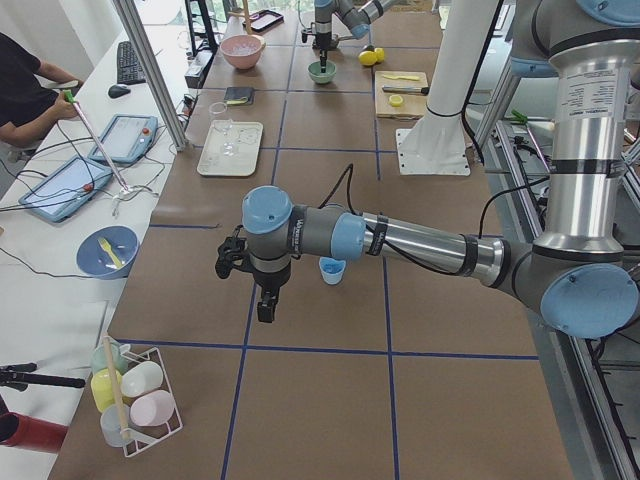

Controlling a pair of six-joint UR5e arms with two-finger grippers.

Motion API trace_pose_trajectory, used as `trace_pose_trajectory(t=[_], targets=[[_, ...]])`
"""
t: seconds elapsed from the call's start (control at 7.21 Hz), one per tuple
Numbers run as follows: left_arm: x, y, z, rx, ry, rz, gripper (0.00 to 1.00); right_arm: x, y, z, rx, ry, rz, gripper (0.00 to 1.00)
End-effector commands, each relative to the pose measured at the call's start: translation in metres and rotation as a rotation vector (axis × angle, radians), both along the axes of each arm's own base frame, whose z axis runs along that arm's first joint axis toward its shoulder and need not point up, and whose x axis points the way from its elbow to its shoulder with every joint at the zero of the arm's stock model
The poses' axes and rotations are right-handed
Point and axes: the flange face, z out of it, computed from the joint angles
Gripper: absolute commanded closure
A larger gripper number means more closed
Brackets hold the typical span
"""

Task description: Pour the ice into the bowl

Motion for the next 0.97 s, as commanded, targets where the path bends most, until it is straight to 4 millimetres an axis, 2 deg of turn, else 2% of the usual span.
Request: trace_pose_trajectory(t=[0.0, 0.14, 0.42, 0.69, 0.83], targets=[[0.0, 0.0, 0.0, 0.001, 0.004, 0.001, 0.0, 0.008, 0.002, -0.019, 0.007, -0.044, -0.009, 1.0], [0.0, 0.001, -0.001, 0.002, 0.004, 0.001, 0.0, 0.01, 0.003, -0.038, 0.029, -0.063, -0.005, 1.0], [0.0, 0.001, -0.004, 0.008, 0.004, -0.001, 0.0, 0.002, 0.004, -0.108, 0.062, -0.147, 0.04, 1.0], [0.0, 0.0, -0.004, 0.011, 0.006, 0.001, 0.0, -0.06, 0.024, -0.178, -0.017, -0.24, 0.056, 1.0], [0.0, -0.001, -0.006, 0.017, 0.006, 0.001, 0.0, -0.114, 0.04, -0.212, -0.084, -0.251, 0.088, 1.0]])
